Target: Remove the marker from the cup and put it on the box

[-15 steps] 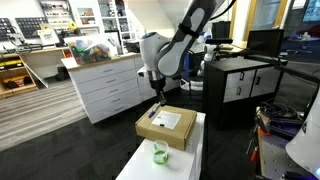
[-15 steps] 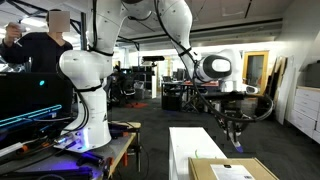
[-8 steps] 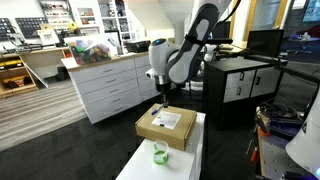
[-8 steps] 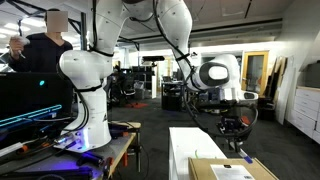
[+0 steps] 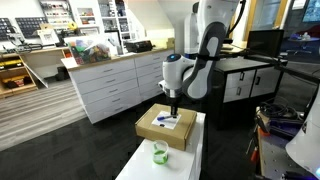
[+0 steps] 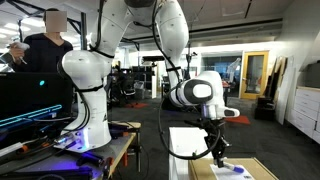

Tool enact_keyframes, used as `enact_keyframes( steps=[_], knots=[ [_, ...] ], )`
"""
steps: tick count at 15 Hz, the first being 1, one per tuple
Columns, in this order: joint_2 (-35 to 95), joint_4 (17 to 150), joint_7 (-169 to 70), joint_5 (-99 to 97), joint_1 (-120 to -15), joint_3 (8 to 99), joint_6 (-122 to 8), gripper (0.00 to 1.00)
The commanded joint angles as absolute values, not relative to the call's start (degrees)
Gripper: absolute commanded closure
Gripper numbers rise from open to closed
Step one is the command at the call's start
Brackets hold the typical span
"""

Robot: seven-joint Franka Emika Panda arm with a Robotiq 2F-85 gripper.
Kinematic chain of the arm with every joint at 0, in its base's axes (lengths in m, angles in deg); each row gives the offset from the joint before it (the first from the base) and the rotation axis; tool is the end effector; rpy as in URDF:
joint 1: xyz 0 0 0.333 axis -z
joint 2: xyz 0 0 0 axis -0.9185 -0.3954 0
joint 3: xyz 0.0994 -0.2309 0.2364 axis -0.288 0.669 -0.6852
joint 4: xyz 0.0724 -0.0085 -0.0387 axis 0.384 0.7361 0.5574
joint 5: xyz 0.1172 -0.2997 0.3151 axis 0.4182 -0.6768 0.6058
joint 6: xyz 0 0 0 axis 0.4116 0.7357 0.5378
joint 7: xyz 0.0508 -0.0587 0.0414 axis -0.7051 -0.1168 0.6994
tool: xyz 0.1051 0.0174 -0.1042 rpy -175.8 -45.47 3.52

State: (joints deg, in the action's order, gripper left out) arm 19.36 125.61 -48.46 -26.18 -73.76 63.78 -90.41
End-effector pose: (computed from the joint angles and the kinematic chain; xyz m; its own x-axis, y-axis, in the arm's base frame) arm 0.5481 -0.0530 0.0721 0.9440 0.3254 0.0552 0.3030 -0.9207 0.2459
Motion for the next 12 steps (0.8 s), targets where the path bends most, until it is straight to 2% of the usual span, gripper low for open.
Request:
enact_keyframes(
  steps=[1,2,7,10,12],
  knots=[
    [21.2,132.0,-52.1,-26.1,-78.0,68.2,-94.9,0.58],
    [21.5,133.0,-52.1,-25.7,-78.9,68.9,-95.2,0.58],
    [24.8,135.4,-48.7,-22.9,-78.8,67.0,-91.8,0.27],
    [27.0,134.9,-44.7,-19.2,-74.6,61.4,-88.1,0.07],
    [27.9,133.7,-41.2,-15.1,-71.4,56.9,-83.5,0.01]
  ],
)
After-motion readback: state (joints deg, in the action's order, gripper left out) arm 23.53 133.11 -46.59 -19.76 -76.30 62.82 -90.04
